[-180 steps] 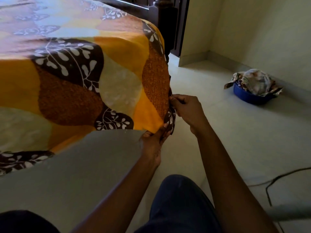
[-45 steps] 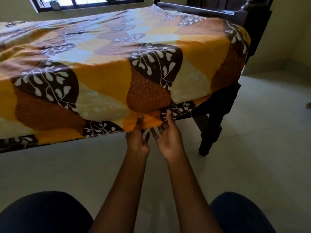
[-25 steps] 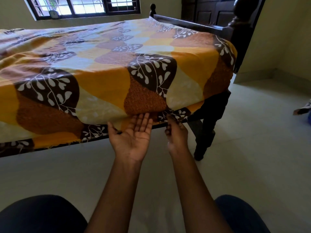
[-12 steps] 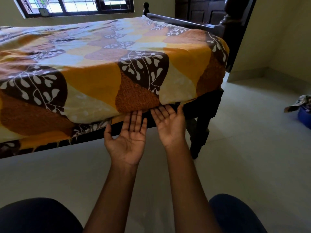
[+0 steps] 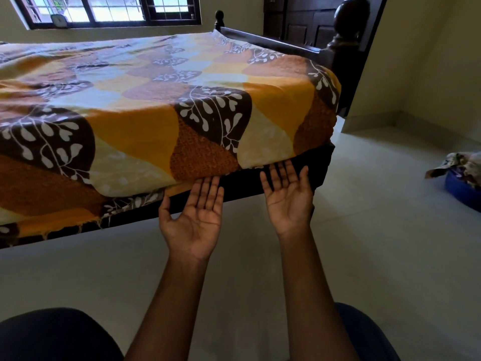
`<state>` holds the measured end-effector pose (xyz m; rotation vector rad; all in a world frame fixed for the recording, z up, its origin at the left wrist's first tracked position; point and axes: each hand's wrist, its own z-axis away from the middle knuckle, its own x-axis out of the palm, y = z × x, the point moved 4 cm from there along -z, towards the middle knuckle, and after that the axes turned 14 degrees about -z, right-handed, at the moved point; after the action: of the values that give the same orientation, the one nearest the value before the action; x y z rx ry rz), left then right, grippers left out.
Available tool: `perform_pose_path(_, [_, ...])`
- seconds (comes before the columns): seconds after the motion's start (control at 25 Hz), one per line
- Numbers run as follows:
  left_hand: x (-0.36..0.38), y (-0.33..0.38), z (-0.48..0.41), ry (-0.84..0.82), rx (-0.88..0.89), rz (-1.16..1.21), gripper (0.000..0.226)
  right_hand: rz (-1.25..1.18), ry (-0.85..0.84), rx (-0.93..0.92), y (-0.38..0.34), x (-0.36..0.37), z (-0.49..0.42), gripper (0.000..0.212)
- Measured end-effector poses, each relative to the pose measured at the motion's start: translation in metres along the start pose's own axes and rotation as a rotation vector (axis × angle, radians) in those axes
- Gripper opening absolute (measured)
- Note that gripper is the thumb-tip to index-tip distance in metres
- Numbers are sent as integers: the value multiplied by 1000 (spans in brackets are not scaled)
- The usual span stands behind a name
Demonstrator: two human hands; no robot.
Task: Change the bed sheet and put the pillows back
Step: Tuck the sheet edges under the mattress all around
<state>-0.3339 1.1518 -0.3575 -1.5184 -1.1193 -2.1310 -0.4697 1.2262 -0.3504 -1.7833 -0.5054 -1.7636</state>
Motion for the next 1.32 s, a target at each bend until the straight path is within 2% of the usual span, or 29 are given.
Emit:
perform_pose_path(0.24, [2, 1, -2, -101, 35, 41, 70, -72, -40, 36, 21, 18, 2, 58])
perform_pose_path(0.36, [2, -3, -3, -78, 35, 8, 68, -124, 21, 27, 26, 33, -10, 60])
perform_pose_path(0.48, [0, -6, -3, -23, 22, -29, 61, -88, 110, -39, 26, 23, 3, 50])
perform_pose_path(0.6, [-10, -5, -5, 207, 15, -188, 41, -3, 289, -59, 36, -12, 30, 37])
perform_pose_path(0.68, [-32, 0, -3, 420, 46, -253, 33, 84, 379, 23, 57, -29, 38, 34])
perform_pose_path(0.76, [-52, 13, 2, 548, 106, -276, 31, 148, 406, 133, 83, -33, 44, 30])
perform_pose_path(0.92, [-71, 50, 6, 586, 245, -248, 44, 277, 357, 360, 123, -34, 57, 21])
perform_pose_path(1.16, [-84, 83, -7, 485, 310, -278, 45, 378, 192, 478, 158, -35, 55, 23])
perform_pose_path(1.24, [-86, 89, -7, 485, 292, -333, 35, 391, 154, 509, 169, -29, 53, 18])
perform_pose_path(1.32, [-91, 90, -6, 549, 197, -416, 23, 386, 126, 537, 181, -19, 52, 10])
